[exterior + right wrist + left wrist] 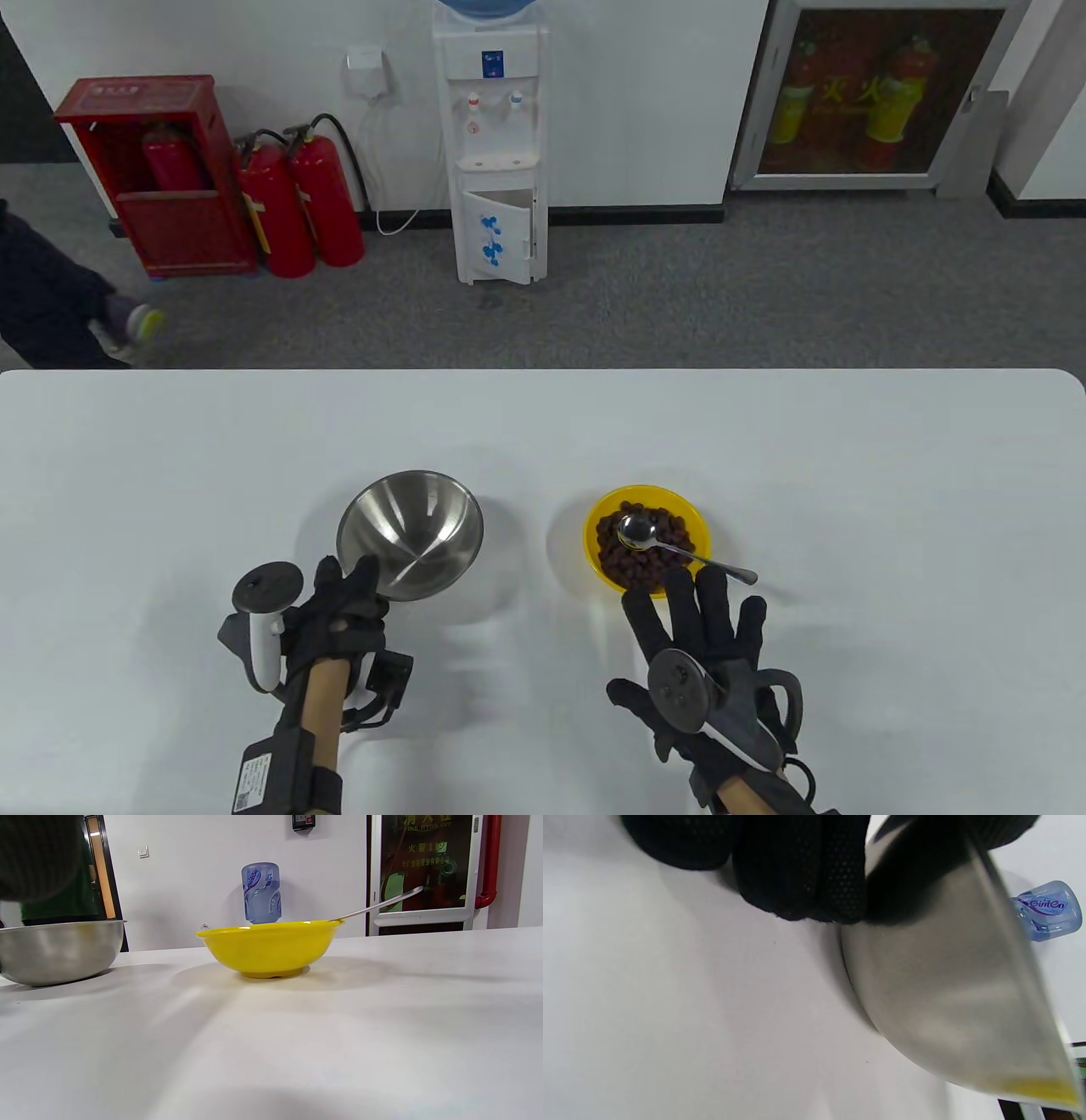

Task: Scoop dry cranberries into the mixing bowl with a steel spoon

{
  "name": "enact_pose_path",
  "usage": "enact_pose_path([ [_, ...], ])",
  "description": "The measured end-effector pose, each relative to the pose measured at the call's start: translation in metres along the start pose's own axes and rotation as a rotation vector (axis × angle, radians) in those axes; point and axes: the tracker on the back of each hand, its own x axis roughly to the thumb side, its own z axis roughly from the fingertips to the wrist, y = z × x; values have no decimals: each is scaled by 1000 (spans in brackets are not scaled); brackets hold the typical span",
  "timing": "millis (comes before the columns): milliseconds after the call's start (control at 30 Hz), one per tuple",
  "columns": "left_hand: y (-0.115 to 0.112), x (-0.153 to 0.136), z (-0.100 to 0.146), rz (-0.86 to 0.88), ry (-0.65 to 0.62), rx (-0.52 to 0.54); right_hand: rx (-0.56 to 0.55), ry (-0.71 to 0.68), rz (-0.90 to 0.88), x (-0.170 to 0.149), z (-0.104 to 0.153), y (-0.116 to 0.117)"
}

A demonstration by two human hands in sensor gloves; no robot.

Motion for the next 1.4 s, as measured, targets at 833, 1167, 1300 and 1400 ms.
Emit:
enact_pose_path([
  [833,6,6,53,-5,-266,-196,2,37,-1,-8,-2,-3],
  [1167,-41,-4,79,-160,-364,-428,20,90,7,-19,-6,2],
  [1300,-53,-2,85,-223,-392,-450,26,111,8,-22,-7,4],
  [1400,-59,-2,88,-219,-389,-498,26,119,12,-24,-7,5],
])
